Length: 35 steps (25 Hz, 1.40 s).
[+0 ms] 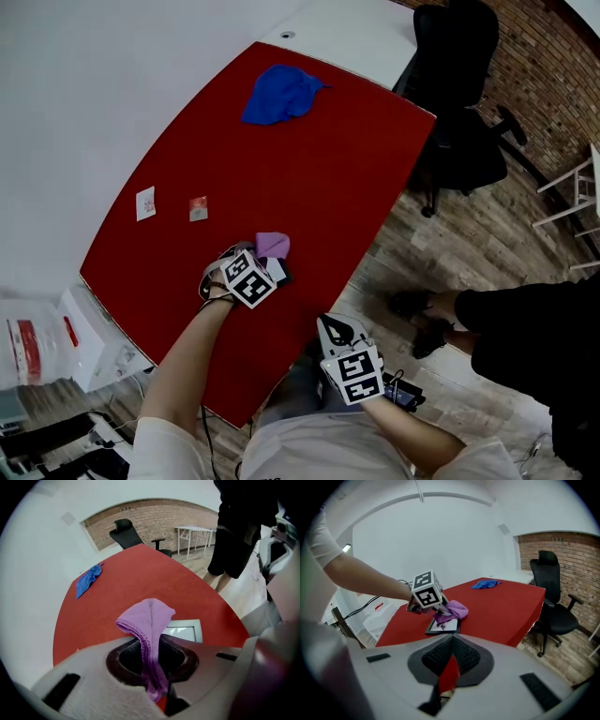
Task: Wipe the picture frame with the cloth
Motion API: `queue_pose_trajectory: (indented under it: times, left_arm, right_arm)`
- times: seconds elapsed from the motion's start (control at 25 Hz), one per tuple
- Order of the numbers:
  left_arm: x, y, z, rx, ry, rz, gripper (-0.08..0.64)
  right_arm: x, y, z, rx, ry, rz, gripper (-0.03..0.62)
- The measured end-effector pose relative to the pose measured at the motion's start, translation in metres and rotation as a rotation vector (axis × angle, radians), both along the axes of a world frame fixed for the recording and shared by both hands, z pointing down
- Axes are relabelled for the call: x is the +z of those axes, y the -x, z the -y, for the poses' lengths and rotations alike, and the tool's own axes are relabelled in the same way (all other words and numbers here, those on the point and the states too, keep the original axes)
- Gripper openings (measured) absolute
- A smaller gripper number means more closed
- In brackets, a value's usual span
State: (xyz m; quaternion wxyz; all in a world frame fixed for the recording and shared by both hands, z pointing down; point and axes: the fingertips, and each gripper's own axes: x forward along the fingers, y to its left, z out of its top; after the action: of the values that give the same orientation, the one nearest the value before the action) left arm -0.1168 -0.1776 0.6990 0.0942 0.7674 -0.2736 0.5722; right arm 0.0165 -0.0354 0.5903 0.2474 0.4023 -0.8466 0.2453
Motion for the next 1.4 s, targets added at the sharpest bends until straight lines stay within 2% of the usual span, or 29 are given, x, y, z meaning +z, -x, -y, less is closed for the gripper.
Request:
queue_pose_trajectory:
  times: [0.16, 0.44, 0.72, 0.96, 1.12, 1.28, 1.4]
  left_arm:
    - [-0.004, -0.003, 0.021, -0.008, -0.004, -0.01, 0.057]
    - [0.0, -0.023, 0.011, 0.026, 0.014, -0.025, 0.057]
    - [0.011, -0.045, -0.038, 0.114, 0.066, -0.026, 0.057]
    - [0.015, -0.056, -0.072, 0.181, 0.044, -0.003, 0.057]
    - [0.01, -0.056, -0.069, 0.144, 0.041, -0.037, 0.057]
    - [-0.006, -0.052, -0.066, 0.093, -0.008, -0.076, 0.057]
    - [-0.032, -0.044, -0.069, 0.007, -0.061, -0.145, 0.057]
  right_arm:
    - [0.003, -0.01, 0.0, 0.022, 0.015, -0.008, 0.003]
    - [0.004, -0.015, 0.001, 0.034, 0.017, -0.003, 0.003]
    - [0.004, -0.006, -0.001, 0.017, 0.007, 0.007, 0.003]
    - [-0.001, 0.004, -0.005, -0.008, 0.005, 0.013, 0.003]
    - [-0.004, 0.005, -0.002, -0.007, -0.007, 0.018, 0.003]
    - [-0.008, 0.005, -0.002, -0.017, -0.011, 0.012, 0.003]
    - [-0.016, 0.006, -0.001, -0.028, -0.024, 0.012, 0.003]
